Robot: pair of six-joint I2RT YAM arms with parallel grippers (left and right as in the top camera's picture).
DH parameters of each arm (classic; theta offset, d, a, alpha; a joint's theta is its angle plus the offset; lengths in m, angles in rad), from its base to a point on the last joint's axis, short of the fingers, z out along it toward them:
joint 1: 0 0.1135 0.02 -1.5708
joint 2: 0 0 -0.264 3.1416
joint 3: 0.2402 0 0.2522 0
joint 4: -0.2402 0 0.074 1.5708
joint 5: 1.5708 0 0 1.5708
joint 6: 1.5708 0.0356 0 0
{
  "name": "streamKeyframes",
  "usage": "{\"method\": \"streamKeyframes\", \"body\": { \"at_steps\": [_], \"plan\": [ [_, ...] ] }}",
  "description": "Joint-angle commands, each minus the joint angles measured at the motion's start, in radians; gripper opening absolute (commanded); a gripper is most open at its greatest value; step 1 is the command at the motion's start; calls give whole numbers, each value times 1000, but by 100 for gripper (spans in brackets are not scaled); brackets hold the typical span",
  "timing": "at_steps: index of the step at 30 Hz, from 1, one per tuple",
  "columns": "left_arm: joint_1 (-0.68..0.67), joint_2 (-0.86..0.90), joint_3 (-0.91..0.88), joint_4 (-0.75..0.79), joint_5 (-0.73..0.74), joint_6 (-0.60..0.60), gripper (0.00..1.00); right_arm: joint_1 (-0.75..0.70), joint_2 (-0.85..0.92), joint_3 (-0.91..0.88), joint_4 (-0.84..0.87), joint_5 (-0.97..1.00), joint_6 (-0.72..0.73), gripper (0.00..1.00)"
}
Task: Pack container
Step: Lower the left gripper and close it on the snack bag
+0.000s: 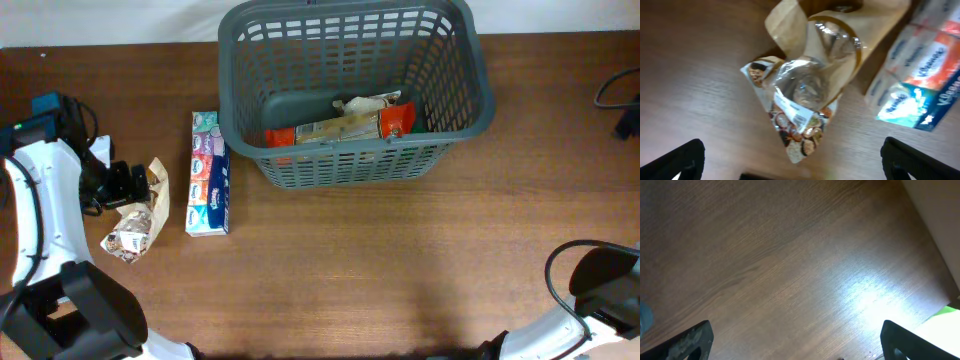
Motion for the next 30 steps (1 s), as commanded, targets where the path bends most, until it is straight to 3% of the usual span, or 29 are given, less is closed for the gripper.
{"method": "streamKeyframes", "body": {
  "at_steps": [1,9,14,21,30],
  "plan": [
    [7,-1,14,3,-57,23,99,-3,-4,-5,3,-5,8,99],
    [7,-1,14,-5,-22,25,99,-3,-4,-5,3,-5,8,99],
    [7,2,14,49,124,178,99,-3,-4,-5,3,-5,8,99],
    [9,21,-20,124,110,263,99,-3,-4,-5,3,-5,8,98],
    [12,23,-44,145,55,262,99,-3,-4,-5,3,-5,8,99]
  ]
}}
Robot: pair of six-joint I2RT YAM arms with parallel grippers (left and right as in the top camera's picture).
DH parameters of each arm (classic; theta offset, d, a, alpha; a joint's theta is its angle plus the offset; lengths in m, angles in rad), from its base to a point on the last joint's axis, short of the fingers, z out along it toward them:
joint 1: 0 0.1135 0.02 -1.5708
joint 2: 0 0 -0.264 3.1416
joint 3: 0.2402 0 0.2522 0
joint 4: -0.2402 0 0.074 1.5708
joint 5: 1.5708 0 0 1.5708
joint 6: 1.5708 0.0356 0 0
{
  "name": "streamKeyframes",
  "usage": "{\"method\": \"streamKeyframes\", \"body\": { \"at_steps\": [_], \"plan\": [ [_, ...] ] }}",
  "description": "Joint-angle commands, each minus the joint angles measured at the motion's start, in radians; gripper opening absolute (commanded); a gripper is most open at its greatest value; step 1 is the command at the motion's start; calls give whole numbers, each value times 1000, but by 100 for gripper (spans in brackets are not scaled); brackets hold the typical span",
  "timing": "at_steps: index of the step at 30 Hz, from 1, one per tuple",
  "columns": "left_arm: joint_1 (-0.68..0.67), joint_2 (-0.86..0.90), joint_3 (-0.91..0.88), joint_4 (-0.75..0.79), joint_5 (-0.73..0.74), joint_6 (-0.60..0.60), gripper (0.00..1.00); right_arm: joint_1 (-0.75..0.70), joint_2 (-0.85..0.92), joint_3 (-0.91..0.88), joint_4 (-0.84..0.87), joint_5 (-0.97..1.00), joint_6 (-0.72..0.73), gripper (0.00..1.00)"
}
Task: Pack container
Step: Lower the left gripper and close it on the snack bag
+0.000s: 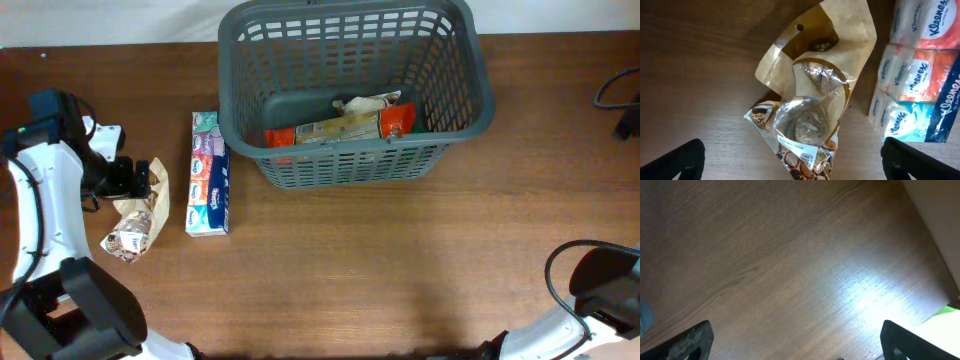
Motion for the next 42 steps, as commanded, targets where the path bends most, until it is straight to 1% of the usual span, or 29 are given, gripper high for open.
{"method": "streamKeyframes", "body": {
  "at_steps": [1,6,13,19,22,27,32,34,42],
  "plan": [
    [7,17,-10,-23,-5,26,99,-3,-4,-5,3,-6,8,99],
    [10,17,-22,-19,-6,31,99,-3,-4,-5,3,-6,8,99],
    [48,18,-124,15,-7,30,99,-3,-4,-5,3,-6,8,99],
    [53,18,-144,46,-8,32,99,-3,-4,-5,3,-6,8,99],
    [53,18,-150,84,-7,62,99,-3,-4,-5,3,-6,8,98],
    [53,19,-180,134,-6,69,99,-3,-4,-5,3,-6,8,99],
    [53,19,-237,135,89,170,99,-3,-4,-5,3,-6,8,98],
    [53,19,-258,144,95,201,99,-3,-4,-5,3,-6,8,99],
    [53,21,-262,203,95,202,99,-3,-4,-5,3,-6,8,99]
  ]
}}
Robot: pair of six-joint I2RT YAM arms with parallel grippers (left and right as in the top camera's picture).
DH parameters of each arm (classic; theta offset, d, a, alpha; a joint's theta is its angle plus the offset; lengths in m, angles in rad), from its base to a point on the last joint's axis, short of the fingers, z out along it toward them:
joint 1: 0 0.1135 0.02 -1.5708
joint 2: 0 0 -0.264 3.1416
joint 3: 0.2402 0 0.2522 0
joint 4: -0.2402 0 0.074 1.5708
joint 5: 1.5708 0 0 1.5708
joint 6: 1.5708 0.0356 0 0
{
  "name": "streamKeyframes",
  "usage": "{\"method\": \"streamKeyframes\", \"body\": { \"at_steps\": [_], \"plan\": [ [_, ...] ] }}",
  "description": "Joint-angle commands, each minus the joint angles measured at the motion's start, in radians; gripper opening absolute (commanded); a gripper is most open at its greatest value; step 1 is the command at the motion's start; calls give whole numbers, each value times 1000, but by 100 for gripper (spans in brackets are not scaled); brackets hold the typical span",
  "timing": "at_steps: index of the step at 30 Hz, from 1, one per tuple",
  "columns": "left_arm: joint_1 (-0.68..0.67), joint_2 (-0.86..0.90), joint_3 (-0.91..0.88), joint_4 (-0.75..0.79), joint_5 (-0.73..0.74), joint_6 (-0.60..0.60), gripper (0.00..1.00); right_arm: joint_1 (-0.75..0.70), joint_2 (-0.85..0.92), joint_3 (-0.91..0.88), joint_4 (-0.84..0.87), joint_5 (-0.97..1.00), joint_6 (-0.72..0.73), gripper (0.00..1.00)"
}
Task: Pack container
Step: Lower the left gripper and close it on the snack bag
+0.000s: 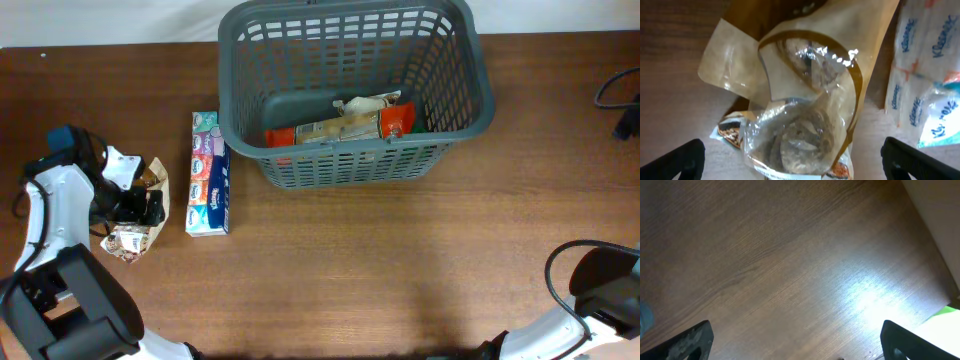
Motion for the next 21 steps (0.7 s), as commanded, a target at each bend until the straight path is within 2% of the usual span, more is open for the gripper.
{"method": "streamKeyframes", "body": {
  "at_steps": [1,21],
  "plan": [
    [3,19,-6,21,24,30,99,-3,-4,-5,3,-5,8,99],
    [3,140,-10,92,-6,-12,99,-3,-4,-5,3,-5,8,99]
  ]
}}
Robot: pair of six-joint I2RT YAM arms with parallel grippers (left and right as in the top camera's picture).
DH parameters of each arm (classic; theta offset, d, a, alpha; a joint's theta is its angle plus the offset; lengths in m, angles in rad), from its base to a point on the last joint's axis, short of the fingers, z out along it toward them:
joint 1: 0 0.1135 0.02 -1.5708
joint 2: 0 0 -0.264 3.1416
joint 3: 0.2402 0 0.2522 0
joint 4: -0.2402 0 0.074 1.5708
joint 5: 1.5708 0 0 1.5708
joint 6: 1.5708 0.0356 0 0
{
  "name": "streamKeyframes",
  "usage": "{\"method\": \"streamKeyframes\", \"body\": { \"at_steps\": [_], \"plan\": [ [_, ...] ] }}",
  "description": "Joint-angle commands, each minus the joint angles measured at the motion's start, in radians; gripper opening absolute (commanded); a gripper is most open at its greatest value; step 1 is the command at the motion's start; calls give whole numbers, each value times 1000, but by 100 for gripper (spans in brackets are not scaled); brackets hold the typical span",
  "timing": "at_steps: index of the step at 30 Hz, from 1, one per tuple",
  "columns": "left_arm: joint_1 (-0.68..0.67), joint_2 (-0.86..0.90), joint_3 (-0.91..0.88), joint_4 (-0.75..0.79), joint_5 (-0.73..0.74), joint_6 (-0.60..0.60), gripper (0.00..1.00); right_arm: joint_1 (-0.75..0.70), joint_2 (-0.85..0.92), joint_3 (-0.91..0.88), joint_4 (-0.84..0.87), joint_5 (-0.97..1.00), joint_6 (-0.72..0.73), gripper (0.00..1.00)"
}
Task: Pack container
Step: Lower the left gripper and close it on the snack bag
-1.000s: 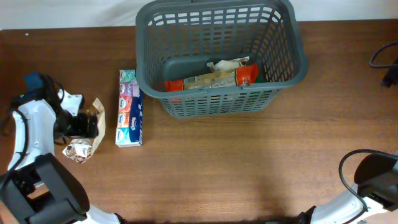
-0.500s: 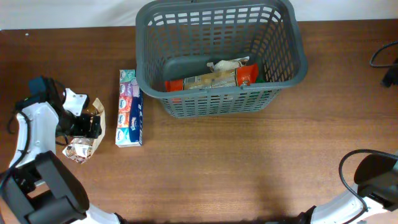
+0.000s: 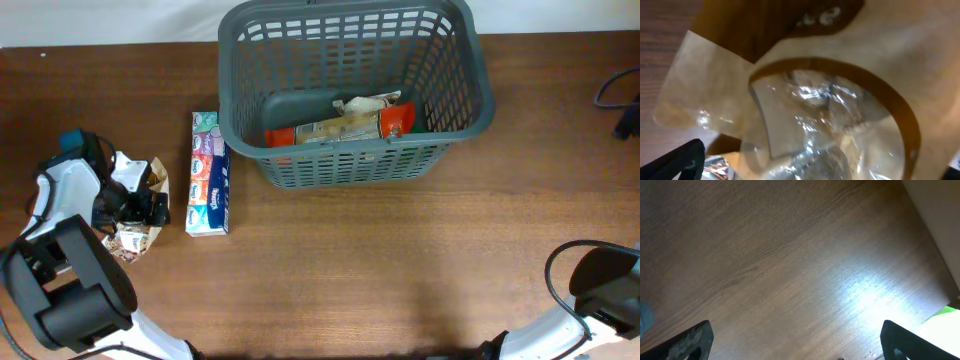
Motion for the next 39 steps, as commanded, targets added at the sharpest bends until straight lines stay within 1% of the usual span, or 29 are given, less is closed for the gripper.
{"method": "streamKeyframes", "body": {
  "at_steps": [1,20,39],
  "plan": [
    [3,9,-13,20,0,-9,99,-3,-4,-5,3,-5,8,99],
    [3,13,-32,77,0,-8,99,-3,-4,-5,3,-5,8,99],
    [3,13,-36,77,1,-8,99,-3,-4,-5,3,-5,8,99]
  ]
}}
